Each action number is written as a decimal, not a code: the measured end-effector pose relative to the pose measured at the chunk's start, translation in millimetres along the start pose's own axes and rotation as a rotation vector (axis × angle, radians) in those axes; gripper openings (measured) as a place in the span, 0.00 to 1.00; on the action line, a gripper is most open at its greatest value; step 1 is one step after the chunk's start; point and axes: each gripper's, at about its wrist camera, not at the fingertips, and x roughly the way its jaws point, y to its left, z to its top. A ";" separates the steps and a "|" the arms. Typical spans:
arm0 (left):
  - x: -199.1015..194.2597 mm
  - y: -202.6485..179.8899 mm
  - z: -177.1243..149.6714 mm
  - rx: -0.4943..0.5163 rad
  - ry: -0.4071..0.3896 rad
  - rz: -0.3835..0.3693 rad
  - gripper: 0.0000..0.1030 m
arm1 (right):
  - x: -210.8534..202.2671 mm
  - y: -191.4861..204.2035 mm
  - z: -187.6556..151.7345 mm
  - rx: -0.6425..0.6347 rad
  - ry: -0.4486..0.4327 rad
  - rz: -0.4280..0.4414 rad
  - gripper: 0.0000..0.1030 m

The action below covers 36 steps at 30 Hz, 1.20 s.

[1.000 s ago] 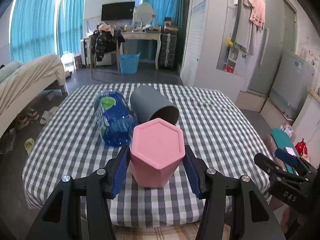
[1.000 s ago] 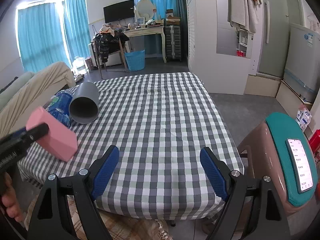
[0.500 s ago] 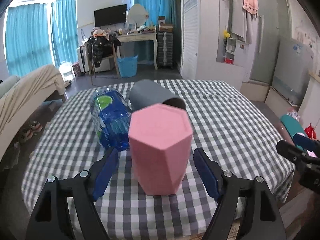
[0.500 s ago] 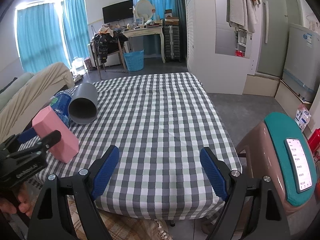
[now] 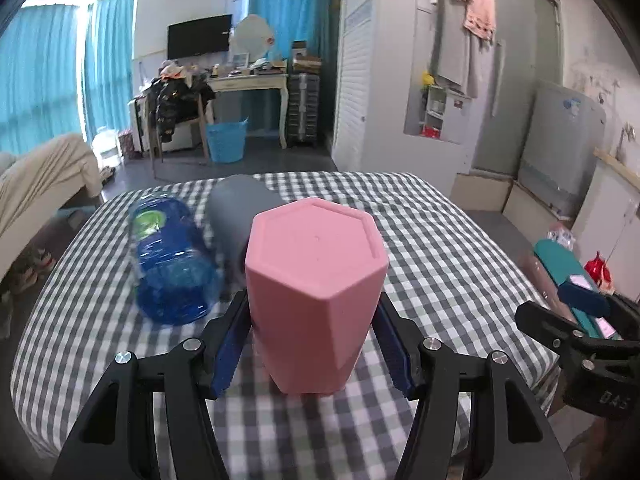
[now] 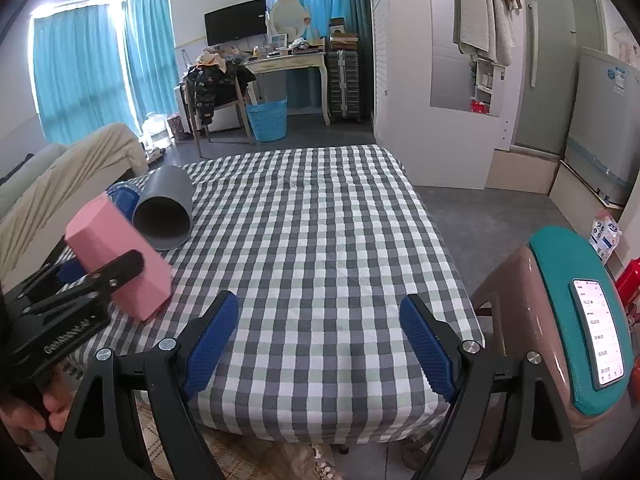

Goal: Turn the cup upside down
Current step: 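Rotate the pink cup upright in the left tool, open end up, then lower the pink cup onto the table beside the gray cup and open the left tool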

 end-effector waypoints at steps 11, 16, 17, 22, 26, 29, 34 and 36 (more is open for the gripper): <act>9.5 -17.5 -10.1 0.050 0.025 0.007 0.68 | -1.9 -7.3 -0.8 0.003 0.003 -0.012 0.81; 4.7 -24.1 -12.8 0.083 0.024 0.007 0.83 | -6.5 -4.5 -0.7 0.000 -0.005 -0.019 0.81; 2.3 -25.5 -11.2 0.088 0.015 0.014 0.85 | -8.2 -4.3 -1.0 0.000 -0.007 -0.021 0.81; -19.3 -26.1 6.2 0.113 -0.079 0.055 0.85 | -21.5 -4.5 -2.1 0.001 -0.035 -0.025 0.81; -44.0 -18.9 21.1 0.085 -0.149 0.061 0.85 | -36.9 -2.7 -1.8 0.008 -0.074 -0.020 0.81; -68.2 -11.1 26.8 0.072 -0.197 0.058 0.86 | -51.0 1.4 -3.6 0.000 -0.106 -0.011 0.81; -113.2 9.5 21.1 0.014 -0.279 0.049 0.90 | -74.3 16.2 -4.6 -0.033 -0.154 0.004 0.81; -128.0 17.9 13.9 -0.004 -0.291 0.049 0.90 | -80.4 23.1 -5.7 -0.047 -0.163 0.002 0.81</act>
